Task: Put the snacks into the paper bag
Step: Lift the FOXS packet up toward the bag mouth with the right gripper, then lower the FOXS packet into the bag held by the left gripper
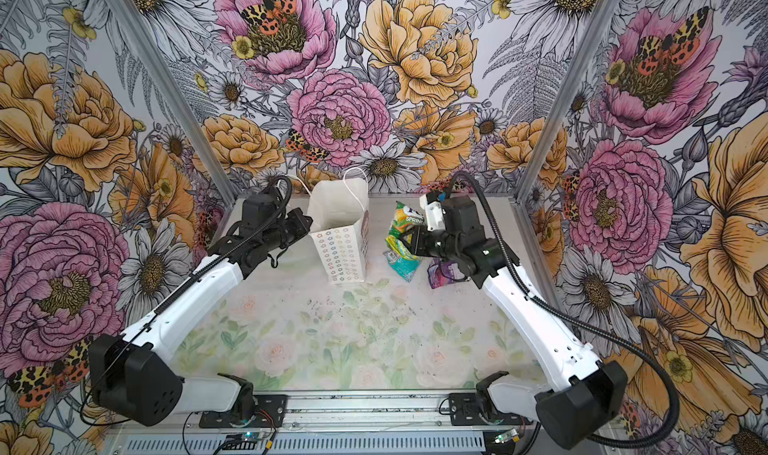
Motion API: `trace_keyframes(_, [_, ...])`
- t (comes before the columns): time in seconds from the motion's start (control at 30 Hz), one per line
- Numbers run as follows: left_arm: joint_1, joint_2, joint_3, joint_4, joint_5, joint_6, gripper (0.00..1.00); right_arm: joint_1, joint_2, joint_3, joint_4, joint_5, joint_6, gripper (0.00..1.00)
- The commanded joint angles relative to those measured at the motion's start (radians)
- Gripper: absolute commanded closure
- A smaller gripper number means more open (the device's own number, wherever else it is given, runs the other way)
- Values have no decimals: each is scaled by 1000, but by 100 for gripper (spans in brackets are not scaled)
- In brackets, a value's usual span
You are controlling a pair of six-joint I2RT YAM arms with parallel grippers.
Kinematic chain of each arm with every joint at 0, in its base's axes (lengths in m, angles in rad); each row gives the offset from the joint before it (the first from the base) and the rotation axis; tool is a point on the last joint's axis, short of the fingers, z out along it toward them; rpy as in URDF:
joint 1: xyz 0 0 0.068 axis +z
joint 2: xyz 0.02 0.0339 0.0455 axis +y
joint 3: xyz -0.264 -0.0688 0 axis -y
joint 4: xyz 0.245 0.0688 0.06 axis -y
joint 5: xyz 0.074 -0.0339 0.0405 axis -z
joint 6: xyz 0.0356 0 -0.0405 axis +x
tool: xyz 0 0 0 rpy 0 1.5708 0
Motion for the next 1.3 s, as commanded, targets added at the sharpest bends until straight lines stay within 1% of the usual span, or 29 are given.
trace_keyframes(0.0, [8,-3,-11,1,17,5,100,48,103,166,46,-42,-82,100])
trace_keyframes(0.23, [7,1,-14,2,17,4,100,99,345,543,47,-71,-112,100])
trace_keyframes(0.33, [4,3,-17,6,16,2,100,111,440,692,47,-63,-127,100])
trace_keyframes(0.47, [3,3,-20,12,21,-1,100,124,554,844,47,1,-158,100])
trace_keyframes(0.6, [3,0,-22,14,20,-1,100,143,659,1005,47,40,-156,100])
trace_keyframes(0.8, [2,-3,-29,18,23,-1,100,174,793,1215,49,151,-153,100])
trace_keyframes(0.97, [2,-11,-30,20,20,-1,100,191,885,1335,53,227,-146,100])
trace_keyframes(1.27, [3,-26,-38,18,18,-3,100,200,944,1346,95,278,-129,100])
